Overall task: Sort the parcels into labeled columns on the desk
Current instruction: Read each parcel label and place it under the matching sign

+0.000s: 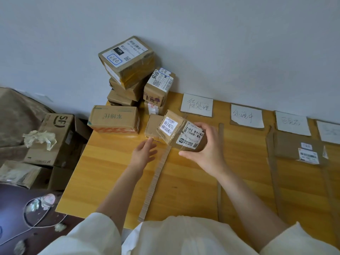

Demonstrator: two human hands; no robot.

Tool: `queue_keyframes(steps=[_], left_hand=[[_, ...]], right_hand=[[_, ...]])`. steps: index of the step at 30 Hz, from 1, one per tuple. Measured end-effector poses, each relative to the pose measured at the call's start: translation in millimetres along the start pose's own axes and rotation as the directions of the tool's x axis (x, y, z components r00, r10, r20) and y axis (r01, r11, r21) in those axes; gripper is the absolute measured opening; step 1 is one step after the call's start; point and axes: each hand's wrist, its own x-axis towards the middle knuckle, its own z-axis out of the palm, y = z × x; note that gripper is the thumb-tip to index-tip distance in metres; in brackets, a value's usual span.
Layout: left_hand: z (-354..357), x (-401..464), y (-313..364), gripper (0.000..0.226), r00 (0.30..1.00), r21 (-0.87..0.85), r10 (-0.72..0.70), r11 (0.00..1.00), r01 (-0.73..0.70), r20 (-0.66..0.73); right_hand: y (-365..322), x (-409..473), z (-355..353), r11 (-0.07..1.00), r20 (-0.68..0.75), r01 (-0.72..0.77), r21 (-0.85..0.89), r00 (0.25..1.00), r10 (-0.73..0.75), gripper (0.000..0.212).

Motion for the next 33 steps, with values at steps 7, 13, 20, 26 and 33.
queue_keyframes(steps=[7,13,20,26,33], left_hand=[[14.6,-6.3,17.6,0.046,0.973,-0.107,0.023,0.994,0.002,0.230],[14.7,-9.9,8.2,0.054,0.964,-0.216,-0.040,0.971,0.099,0.262],[19.2,-15.5,8.3,0.047,0.969,-0.250,-0.051,0.962,0.113,0.243],[22.5,-18.7,9.2,0.048,0.972,-0.256,-0.055,0.960,0.114,0.228],[28.0,-21.0,7.3,0.054,0.962,-0.269,-0.063,0.954,0.136,0.264]], right_hand=[[1.6,-2.0,-3.0,0.998,0.248,-0.055,0.026,0.968,0.047,0.069],[1.3,1.7,1.5,0.783,0.042,-0.353,0.512,0.921,0.387,0.022],[11.0,-3.3,5.9,0.665,0.123,-0.429,0.611,0.882,0.456,0.047],[16.3,-6.5,7.9,0.686,0.159,-0.544,0.484,0.825,0.542,0.057],[30.7,-14.2,6.4,0.470,0.413,-0.780,0.413,0.621,0.666,0.055]])
